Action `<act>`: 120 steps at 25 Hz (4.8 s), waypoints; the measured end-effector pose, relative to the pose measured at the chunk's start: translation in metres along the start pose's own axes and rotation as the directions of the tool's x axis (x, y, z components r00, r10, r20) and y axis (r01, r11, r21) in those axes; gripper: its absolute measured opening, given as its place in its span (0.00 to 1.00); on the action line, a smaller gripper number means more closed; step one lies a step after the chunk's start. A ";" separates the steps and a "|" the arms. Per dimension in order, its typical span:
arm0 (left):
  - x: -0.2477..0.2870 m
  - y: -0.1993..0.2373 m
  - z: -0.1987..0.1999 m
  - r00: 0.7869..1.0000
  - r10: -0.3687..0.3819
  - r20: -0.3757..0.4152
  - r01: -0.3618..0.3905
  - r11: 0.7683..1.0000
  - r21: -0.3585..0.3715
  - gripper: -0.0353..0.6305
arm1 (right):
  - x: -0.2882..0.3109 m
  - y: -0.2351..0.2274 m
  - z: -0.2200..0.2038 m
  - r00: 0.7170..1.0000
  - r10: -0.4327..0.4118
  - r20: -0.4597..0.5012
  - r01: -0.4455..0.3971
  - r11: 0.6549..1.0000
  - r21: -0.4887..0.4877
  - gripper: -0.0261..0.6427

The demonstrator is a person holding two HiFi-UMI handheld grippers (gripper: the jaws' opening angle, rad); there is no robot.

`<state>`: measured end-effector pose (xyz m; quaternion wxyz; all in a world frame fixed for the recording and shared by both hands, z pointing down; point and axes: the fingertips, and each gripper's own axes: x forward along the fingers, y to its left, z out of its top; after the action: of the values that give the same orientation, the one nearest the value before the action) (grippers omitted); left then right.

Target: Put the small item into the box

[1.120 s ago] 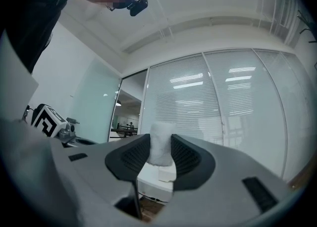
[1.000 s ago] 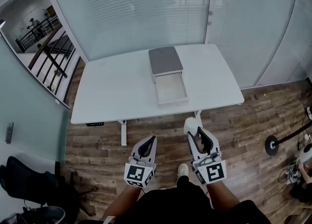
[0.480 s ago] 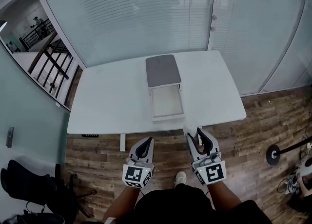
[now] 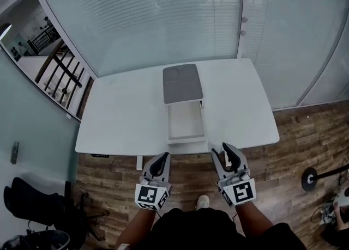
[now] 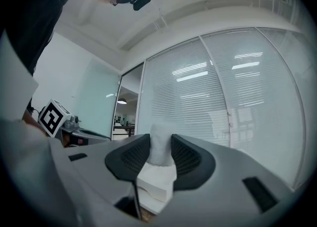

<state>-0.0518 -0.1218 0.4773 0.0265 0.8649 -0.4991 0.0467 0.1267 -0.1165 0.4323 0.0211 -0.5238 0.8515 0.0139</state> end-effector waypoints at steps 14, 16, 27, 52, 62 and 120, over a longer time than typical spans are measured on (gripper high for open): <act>0.040 0.052 -0.006 0.999 0.032 0.004 -0.032 0.999 -0.017 0.07 | 0.066 0.003 0.008 0.994 0.081 0.070 -0.078 0.996 -0.053 0.25; 0.050 0.060 -0.004 1.000 0.015 0.003 -0.014 1.000 -0.021 0.07 | 0.078 0.007 0.010 0.993 0.083 0.089 -0.078 0.995 -0.060 0.25; 0.075 0.096 0.011 0.998 -0.055 0.020 0.056 0.998 -0.028 0.07 | 0.128 0.023 0.010 0.995 0.069 0.068 -0.061 0.992 -0.112 0.25; 0.104 0.151 -0.019 0.996 -0.091 -0.019 0.091 0.995 -0.030 0.07 | 0.195 0.034 -0.113 0.869 0.165 -0.467 -0.326 0.900 -0.289 0.25; 0.107 0.146 -0.028 0.997 -0.051 -0.051 0.047 0.995 -0.086 0.07 | 0.215 0.037 -0.165 0.709 0.180 -0.682 -0.558 0.734 -0.386 0.25; 0.129 0.145 -0.002 1.000 -0.015 -0.013 0.015 1.000 -0.025 0.07 | 0.243 0.006 -0.036 0.979 0.115 -0.166 -0.127 0.990 -0.063 0.05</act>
<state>-0.1132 -0.3047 0.4934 0.0410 0.8679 -0.4929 0.0458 0.0113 -0.3320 0.4565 -0.0683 -0.4707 0.8797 0.0035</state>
